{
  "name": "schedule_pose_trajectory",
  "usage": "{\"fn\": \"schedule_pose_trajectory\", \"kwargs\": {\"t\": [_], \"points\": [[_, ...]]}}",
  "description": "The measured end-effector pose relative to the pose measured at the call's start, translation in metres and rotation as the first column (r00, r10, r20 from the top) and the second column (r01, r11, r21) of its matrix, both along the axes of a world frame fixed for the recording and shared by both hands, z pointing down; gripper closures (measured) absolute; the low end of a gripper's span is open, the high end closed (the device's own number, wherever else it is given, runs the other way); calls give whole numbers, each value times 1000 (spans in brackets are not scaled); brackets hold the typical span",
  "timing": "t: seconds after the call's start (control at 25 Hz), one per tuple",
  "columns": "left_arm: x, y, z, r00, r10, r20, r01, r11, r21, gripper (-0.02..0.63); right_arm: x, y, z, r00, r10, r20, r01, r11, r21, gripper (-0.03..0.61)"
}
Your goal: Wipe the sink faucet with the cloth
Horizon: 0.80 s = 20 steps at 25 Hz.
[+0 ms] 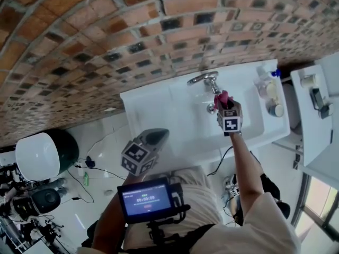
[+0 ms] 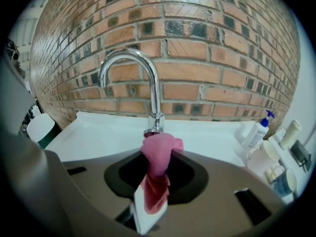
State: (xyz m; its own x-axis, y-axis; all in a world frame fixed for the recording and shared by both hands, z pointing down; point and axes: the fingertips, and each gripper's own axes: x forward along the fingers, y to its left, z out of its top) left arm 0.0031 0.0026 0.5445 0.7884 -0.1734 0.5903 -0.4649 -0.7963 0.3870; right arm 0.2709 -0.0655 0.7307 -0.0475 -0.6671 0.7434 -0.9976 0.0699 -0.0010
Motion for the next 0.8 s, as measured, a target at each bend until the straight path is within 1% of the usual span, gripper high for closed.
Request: {"fn": "schedule_pose_trajectory", "kwargs": {"t": [0.2, 0.4, 0.72, 0.8], "points": [[-4, 2, -1, 1000, 12, 11, -12, 1000, 5, 621, -6, -11, 12, 1000, -21, -21, 20, 1000, -11, 460], [-7, -3, -3, 1000, 4, 8, -4, 1000, -1, 621, -6, -17, 23, 1000, 1, -15, -2, 999, -38, 460], [-11, -9, 9, 1000, -9, 16, 9, 1000, -17, 621, -1, -23, 61, 997, -44, -61, 37, 992, -118, 460], [-12, -10, 12, 1000, -10, 22, 10, 1000, -23, 621, 0, -26, 72, 997, -52, -59, 43, 990, -132, 459]]}}
